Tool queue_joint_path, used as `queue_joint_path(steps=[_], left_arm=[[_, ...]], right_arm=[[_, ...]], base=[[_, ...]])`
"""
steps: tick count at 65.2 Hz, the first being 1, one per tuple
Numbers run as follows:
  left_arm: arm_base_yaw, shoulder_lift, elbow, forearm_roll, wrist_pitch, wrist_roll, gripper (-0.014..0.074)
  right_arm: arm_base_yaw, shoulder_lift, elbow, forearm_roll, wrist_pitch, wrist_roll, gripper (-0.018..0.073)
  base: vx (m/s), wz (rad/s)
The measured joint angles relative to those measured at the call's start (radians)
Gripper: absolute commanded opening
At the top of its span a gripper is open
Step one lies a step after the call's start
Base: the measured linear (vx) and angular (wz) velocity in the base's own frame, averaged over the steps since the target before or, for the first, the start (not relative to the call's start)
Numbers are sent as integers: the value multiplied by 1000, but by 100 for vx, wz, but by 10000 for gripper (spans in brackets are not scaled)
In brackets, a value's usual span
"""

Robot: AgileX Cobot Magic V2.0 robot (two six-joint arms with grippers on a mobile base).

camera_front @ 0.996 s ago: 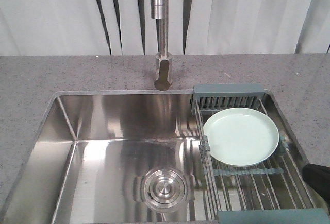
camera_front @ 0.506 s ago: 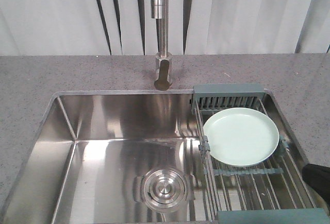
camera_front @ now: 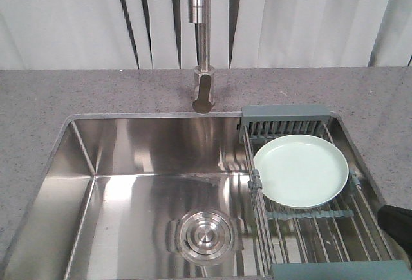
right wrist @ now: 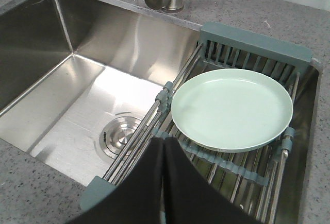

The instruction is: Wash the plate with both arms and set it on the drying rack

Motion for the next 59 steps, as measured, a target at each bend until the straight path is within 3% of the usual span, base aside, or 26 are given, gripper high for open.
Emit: queue_joint_path(steps=[19,35,45,59], left_arm=[[0,0,0,0,0,0,-6],[0,0,0,0,0,0,-6],[0,0,0,0,0,-1,-6],[0,0,1,0,-1,-1,-6]], right_arm=[[0,-149,248,-19,-258,36,-8],[0,-428,449,-202,-320,364,-6],[-2,-483,520,-324,-346,540,-6],[-57,-484,547,-369,-450,623,-6]], base=[[0,0],[0,0],[0,0],[0,0]])
